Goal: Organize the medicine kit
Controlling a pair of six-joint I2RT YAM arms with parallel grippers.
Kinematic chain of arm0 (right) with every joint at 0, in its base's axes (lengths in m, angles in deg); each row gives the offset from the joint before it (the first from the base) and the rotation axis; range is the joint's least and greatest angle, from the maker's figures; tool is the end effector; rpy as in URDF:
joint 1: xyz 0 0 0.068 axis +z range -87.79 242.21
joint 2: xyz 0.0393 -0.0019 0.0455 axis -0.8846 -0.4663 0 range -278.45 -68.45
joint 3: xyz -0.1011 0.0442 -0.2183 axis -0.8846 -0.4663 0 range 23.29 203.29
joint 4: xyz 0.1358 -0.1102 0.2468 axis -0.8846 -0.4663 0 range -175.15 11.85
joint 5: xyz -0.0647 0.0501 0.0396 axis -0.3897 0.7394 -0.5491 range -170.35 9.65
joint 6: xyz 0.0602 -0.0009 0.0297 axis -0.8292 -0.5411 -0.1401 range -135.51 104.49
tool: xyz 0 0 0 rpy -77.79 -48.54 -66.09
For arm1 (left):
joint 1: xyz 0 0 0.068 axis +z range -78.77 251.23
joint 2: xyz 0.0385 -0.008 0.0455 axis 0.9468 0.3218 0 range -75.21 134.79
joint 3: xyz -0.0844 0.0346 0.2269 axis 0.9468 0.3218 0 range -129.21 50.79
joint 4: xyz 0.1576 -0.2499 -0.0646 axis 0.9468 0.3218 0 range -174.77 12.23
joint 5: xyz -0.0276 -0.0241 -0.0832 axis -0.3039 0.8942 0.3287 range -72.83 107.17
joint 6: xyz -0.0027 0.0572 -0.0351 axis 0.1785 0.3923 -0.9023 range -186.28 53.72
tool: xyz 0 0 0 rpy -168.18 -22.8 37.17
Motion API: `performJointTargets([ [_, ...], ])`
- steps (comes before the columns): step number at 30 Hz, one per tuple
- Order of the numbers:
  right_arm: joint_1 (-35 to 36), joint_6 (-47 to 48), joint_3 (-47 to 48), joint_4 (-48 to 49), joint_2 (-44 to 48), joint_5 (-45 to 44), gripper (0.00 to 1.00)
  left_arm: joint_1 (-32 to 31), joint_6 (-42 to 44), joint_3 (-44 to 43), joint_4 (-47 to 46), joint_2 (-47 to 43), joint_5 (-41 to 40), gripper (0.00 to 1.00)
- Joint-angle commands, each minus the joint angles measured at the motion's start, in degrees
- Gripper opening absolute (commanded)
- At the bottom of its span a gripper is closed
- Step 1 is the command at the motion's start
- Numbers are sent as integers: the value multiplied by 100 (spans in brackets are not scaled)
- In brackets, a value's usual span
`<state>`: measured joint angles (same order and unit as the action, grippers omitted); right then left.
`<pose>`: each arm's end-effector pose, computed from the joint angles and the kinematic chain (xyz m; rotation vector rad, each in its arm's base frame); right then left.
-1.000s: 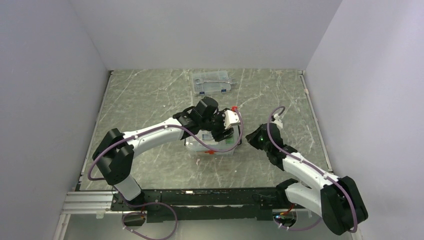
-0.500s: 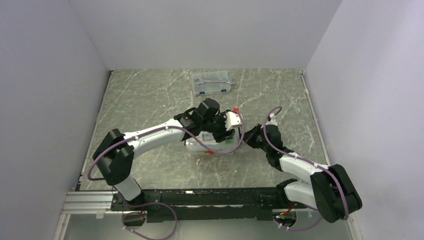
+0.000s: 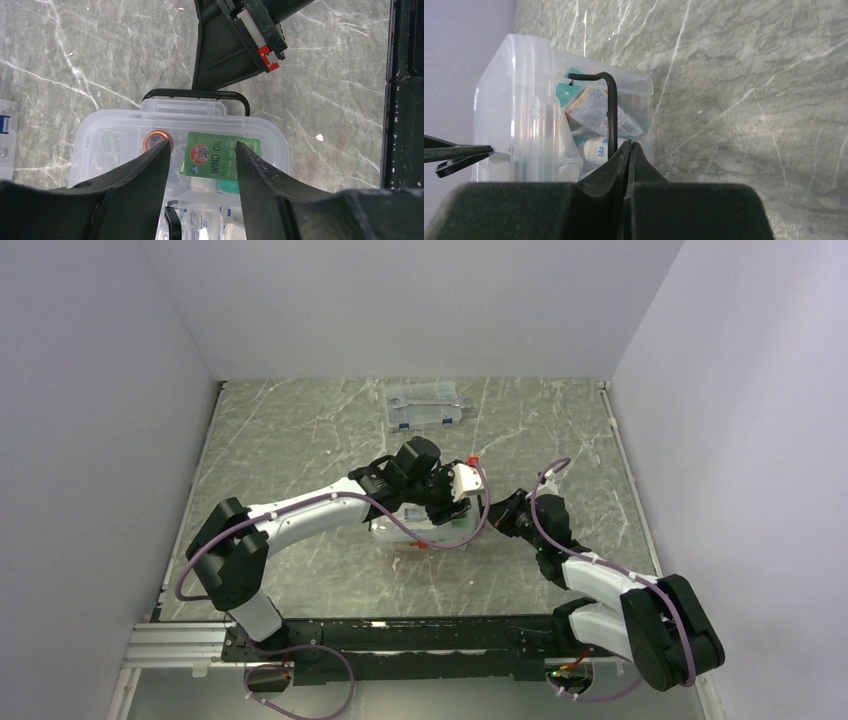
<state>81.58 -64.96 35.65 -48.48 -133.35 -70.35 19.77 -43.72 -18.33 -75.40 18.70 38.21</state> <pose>0.2425 0.0951 0.0844 0.4244 2.0470 0.9333 0.2501 -0.3448 0.2116 1.4919 1.6205 -0.6840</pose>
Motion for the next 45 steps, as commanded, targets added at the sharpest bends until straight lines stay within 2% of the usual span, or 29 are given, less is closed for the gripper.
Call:
performJointTargets([
  [1, -30, 78, -58, 661, 239, 214, 0, -54, -34, 20, 598, 232, -156, 57],
  [9, -101, 35, -269, 1135, 390, 459, 0, -51, -38, -20, 638, 276, -153, 56],
  [25, -106, 627, 181, 131, 1107, 355, 0, -65, -20, -127, 755, 360, -169, 53],
  [45, -103, 669, 293, 383, 1106, 758, 0, -81, 2, -171, 821, 450, -194, 51],
])
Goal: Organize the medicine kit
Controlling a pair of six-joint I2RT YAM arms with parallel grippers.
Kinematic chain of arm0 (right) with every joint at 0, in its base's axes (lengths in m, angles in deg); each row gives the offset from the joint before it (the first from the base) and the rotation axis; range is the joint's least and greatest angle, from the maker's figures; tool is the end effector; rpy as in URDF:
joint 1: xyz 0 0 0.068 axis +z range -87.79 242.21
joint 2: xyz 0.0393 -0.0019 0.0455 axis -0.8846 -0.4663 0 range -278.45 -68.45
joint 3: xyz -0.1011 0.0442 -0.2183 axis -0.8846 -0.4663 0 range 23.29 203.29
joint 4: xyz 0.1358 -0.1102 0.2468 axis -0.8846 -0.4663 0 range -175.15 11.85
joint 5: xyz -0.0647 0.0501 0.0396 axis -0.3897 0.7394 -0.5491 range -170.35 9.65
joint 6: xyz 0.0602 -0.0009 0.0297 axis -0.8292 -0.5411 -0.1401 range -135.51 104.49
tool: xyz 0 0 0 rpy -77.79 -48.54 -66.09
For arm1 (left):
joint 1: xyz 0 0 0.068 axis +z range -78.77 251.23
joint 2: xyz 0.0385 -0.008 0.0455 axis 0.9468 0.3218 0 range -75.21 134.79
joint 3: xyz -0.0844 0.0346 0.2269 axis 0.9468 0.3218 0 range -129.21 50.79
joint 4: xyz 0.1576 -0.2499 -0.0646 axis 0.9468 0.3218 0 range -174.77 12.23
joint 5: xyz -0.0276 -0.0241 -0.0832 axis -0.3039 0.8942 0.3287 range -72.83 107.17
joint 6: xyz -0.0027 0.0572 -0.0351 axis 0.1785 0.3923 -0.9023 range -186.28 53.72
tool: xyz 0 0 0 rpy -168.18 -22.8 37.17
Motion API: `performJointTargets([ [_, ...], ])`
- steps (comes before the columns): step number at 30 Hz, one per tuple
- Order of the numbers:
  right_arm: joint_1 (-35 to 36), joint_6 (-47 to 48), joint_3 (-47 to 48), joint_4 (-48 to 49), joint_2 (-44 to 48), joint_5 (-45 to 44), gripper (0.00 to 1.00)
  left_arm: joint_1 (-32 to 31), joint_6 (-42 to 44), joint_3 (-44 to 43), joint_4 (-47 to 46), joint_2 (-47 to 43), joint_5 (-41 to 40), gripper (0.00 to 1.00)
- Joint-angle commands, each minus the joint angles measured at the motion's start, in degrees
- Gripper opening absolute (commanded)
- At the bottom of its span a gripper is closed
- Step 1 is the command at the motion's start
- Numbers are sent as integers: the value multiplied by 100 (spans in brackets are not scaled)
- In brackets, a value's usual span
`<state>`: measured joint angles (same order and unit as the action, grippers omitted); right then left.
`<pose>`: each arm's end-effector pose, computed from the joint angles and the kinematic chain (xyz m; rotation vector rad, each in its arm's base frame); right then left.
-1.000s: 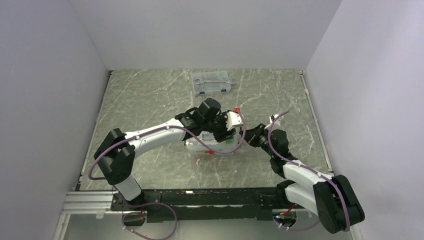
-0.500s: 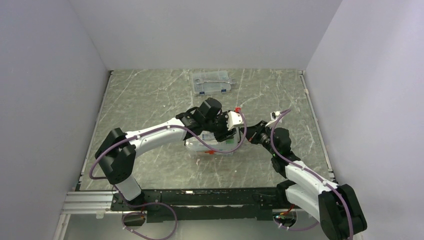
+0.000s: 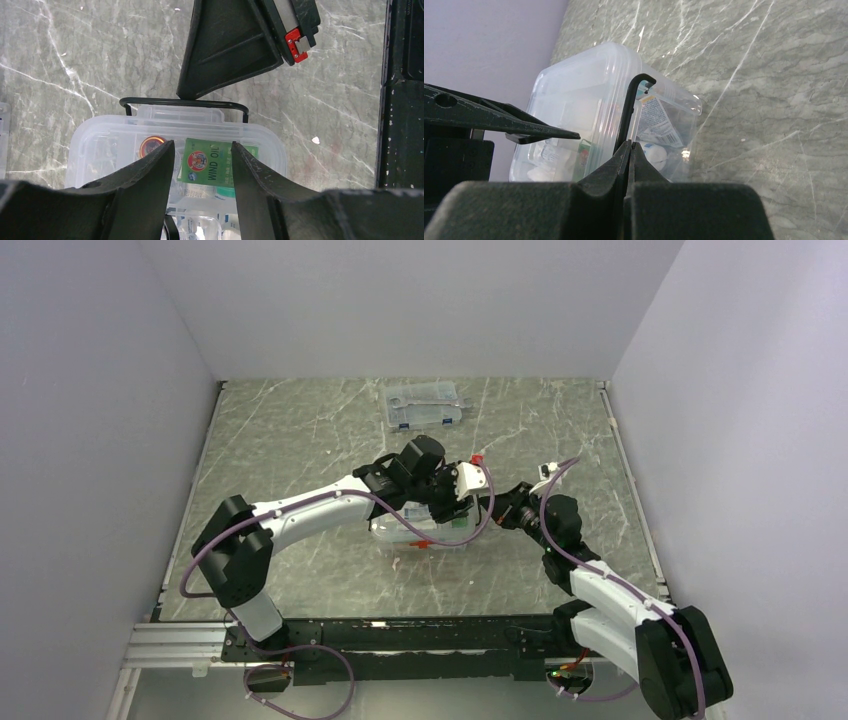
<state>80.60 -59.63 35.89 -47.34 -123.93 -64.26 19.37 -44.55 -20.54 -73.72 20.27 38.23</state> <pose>0.2439 0.0967 0.1285 0.2091 1.8825 1.0171 0.2513 -0.3512 0.2124 1.4967 1.6448 -0.6955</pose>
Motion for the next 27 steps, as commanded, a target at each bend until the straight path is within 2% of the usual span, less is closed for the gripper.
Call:
performJointTargets([
  [1, -3, 152, 274, 260, 189, 148, 0, -51, 81, 40, 656, 302, -192, 51],
  [27, 127, 178, 366, 632, 101, 555, 0, -74, 94, -17, 763, 478, -216, 48],
])
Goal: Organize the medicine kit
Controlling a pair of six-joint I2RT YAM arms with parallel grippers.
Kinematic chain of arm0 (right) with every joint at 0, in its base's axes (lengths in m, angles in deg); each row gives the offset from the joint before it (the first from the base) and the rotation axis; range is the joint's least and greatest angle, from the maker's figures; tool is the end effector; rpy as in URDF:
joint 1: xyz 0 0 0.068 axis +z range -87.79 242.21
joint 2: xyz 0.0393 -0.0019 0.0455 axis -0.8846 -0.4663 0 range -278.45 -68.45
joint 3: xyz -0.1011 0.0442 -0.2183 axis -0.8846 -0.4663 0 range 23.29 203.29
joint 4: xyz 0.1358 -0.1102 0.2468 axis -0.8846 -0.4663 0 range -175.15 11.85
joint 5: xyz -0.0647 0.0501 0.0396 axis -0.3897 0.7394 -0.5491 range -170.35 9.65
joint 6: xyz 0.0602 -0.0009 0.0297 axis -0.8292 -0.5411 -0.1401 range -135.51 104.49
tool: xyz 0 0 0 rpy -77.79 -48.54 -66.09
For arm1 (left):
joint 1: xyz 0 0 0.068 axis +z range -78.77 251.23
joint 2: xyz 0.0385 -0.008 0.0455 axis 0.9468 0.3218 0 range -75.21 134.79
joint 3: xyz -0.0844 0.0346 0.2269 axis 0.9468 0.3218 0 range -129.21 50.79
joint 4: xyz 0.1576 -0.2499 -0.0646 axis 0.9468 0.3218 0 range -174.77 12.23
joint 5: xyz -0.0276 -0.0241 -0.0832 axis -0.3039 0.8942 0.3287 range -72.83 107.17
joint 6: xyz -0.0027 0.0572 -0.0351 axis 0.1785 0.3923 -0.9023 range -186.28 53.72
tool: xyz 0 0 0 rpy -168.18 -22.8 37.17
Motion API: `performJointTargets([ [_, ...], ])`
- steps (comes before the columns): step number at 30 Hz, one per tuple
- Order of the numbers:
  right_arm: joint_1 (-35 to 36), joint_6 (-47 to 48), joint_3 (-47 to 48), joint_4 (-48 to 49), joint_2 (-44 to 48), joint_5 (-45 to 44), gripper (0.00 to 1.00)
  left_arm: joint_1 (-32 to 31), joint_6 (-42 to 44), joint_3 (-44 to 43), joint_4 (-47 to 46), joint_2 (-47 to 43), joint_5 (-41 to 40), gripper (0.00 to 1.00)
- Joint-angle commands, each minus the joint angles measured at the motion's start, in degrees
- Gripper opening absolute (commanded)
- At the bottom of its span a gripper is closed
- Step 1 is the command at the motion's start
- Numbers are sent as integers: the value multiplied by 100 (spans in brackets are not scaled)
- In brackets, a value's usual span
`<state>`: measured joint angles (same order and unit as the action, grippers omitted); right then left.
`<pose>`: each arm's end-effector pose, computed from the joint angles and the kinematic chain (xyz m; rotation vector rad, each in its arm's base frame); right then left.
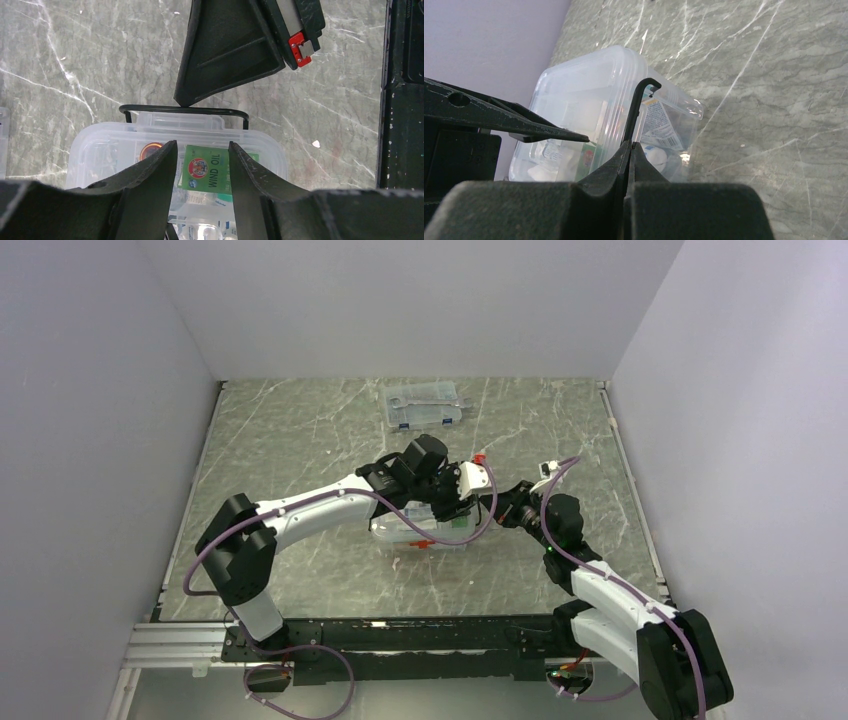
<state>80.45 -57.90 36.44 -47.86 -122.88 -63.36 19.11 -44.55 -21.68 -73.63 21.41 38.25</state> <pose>0.2447 0.0971 0.1355 0.1647 1.8640 1.0125 0.2525 -0.3559 0.2118 1.5018 1.6432 -0.6982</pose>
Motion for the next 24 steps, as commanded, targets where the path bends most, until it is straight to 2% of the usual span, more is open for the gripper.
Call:
performJointTargets([
  [1, 150, 3, 313, 701, -1, 464, 0, -48, 94, 98, 755, 364, -218, 48],
  [24, 265, 109, 466, 718, -6, 527, 0, -62, 144, 84, 892, 546, -180, 41],
])
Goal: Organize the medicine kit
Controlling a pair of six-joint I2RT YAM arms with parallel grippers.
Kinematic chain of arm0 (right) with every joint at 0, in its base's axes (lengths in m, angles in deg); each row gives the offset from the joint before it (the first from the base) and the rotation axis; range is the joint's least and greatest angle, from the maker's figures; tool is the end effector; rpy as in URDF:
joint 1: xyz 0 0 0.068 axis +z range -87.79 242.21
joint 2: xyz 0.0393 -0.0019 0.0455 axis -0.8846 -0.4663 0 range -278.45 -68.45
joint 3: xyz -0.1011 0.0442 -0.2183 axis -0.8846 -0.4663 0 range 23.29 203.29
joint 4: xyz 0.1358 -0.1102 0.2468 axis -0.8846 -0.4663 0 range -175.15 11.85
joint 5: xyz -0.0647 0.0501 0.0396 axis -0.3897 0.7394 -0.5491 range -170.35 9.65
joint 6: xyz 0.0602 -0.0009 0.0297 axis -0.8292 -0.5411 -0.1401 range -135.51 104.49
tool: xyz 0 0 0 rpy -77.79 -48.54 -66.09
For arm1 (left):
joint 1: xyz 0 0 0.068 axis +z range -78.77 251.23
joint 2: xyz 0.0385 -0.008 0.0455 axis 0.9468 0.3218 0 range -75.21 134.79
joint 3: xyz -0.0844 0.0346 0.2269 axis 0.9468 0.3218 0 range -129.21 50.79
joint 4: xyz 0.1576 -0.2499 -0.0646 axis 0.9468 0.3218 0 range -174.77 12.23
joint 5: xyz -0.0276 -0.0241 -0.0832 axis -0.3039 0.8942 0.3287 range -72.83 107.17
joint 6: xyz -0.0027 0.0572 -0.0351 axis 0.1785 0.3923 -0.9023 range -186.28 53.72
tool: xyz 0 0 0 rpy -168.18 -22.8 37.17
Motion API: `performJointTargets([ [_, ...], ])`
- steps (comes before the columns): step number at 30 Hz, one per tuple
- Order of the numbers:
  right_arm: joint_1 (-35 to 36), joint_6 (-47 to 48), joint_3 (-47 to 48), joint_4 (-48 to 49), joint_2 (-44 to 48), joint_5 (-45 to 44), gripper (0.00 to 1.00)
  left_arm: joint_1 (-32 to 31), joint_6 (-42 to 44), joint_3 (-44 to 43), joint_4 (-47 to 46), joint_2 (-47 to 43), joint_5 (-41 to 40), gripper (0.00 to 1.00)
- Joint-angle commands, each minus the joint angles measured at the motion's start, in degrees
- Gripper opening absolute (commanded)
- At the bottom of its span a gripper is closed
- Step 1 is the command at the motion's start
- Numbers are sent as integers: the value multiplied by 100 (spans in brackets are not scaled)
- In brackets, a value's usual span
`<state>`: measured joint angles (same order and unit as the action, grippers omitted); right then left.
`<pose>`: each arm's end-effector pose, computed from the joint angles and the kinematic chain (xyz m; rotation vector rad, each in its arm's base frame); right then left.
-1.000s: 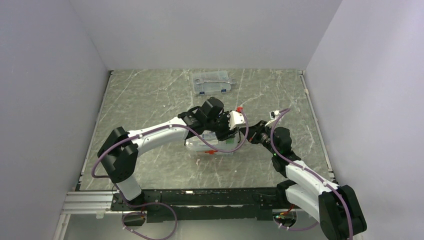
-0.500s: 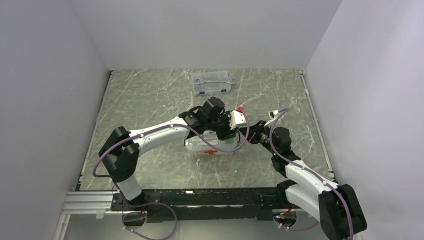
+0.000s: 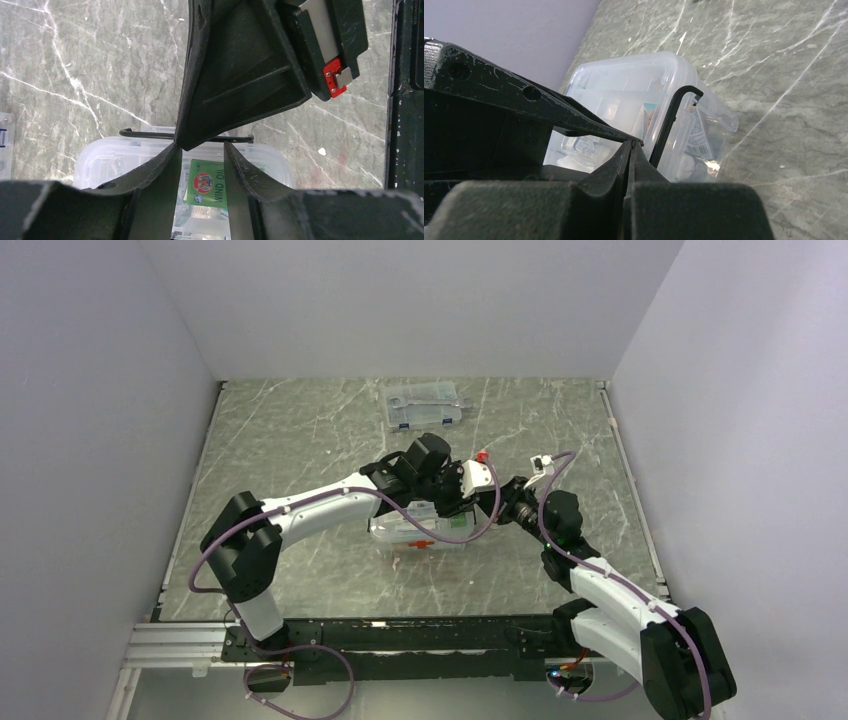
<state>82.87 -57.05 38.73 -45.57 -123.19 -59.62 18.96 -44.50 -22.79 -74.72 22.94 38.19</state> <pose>0.2450 0.1126 0.1545 0.0378 1.8086 1.0997 0.2556 -0.3617 0.2100 1.4987 1.6305 -0.6986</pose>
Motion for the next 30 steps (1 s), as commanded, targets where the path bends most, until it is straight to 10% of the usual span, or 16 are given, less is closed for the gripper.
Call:
performJointTargets([
  [1, 24, 27, 247, 486, 24, 139, 0, -54, 139, 195, 1003, 390, -173, 41],
  [30, 14, 882, 885, -1733, 1112, -1055, 8, -32, -162, -201, 1102, -847, -1181, 36],
])
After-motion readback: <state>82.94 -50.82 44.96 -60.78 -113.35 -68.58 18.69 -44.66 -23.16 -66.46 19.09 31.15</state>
